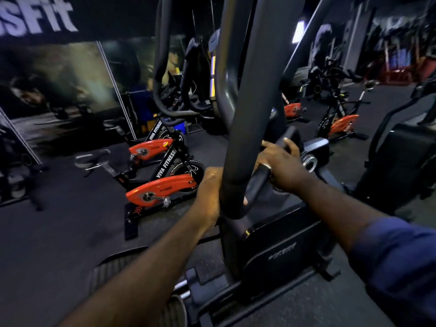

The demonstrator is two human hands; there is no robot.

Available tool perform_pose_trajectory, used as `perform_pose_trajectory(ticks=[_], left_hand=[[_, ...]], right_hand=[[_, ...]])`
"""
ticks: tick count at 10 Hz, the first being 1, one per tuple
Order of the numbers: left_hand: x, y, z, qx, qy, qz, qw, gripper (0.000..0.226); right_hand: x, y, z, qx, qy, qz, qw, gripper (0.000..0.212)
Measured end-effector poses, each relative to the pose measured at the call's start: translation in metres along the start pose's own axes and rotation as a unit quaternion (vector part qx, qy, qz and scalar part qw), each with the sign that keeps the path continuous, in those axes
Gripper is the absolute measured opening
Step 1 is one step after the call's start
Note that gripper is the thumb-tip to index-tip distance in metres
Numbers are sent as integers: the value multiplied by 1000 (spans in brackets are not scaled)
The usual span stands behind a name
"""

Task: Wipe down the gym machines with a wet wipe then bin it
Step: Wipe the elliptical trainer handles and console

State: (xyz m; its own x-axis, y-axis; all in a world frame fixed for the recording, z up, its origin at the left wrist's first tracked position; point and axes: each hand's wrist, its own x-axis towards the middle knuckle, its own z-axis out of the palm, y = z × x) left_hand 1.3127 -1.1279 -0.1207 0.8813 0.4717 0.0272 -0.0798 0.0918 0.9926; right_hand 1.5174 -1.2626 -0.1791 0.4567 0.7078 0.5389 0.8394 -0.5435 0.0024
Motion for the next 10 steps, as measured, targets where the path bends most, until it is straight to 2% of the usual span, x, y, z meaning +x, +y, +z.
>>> perform_pose_trajectory(ticks=[1,2,3,4,5,6,7,8,9,10], left_hand=[[1,1,2,53,-14,-9,998,73],[-4,1,1,77,-62,-18,995,71],[-6,1,-1,72,-71,-5,995,37],[-12,7,1,109,-72,21,991,24],[-8,8,1,131,-8,18,991,36],[-6,6,1,116,-8,11,993,39],[1,2,-4,126,-8,-5,992,50],[-3,1,-5,82,-41,-9,996,54],[8,-4,-10,150,7,39,988,50],[13,-12,-16,194,5,121,974,41]], right_hand=[[17,17,-19,-38,-128,83,988,32],[10,-7,-17,-19,-127,73,989,35],[-22,-56,-2,32,-39,-24,998,40],[-30,-68,-7,39,-36,-55,997,41],[-4,-27,-16,-55,-107,-13,993,34],[26,16,-24,-89,-199,56,974,29],[59,39,-17,-151,-290,45,944,30],[56,31,-17,-158,-280,45,946,41],[18,-29,-31,-95,-178,15,979,55],[1,-52,-23,-51,-65,-55,995,59]])
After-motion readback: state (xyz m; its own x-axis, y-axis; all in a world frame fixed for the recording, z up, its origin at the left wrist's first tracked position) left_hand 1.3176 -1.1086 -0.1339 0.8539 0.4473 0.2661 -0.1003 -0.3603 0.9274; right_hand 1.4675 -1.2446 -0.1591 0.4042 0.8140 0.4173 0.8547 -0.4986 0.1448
